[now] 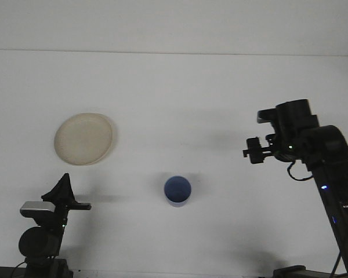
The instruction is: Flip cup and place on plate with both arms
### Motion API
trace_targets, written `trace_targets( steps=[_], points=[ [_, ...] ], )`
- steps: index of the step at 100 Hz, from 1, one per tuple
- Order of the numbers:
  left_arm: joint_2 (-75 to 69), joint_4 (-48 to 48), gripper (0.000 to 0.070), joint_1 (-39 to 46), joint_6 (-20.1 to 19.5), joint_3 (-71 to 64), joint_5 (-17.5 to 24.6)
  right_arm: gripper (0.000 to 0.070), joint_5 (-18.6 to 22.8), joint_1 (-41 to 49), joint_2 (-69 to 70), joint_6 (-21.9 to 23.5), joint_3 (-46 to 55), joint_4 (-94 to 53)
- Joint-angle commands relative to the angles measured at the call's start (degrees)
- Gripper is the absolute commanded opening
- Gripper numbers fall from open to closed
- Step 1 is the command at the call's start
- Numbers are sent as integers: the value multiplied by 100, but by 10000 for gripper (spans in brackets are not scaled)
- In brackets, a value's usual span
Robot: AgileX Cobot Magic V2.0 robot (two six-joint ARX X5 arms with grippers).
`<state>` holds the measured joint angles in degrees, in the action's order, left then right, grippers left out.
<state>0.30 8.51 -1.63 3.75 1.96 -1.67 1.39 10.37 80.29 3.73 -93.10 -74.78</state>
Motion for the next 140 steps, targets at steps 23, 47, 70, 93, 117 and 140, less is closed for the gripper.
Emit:
trace_targets(
  steps=[23, 47, 70, 93, 117, 140],
  points=[
    [-11, 59, 13, 0, -7, -114, -2, 480, 11, -820, -1329, -103, 1019, 883],
    [-11, 59, 13, 0, -7, -114, -2, 480, 39, -846, -2957, -195, 3082, 2583],
    [-11, 57, 13, 0, -7, -114, -2, 480, 330, -844, -4339, -205, 4887, 4188],
    [-11, 57, 13, 0, -7, -114, -2, 480, 669, -844, -5106, -251, 5956, 5335],
    [-11, 57, 13, 0, -7, -114, -2, 480, 608, -841, -5337, -275, 5958, 5355],
    [-11, 59, 13, 0, -7, -114, -2, 480, 610, -846, -5370, -271, 5958, 5313]
  ],
)
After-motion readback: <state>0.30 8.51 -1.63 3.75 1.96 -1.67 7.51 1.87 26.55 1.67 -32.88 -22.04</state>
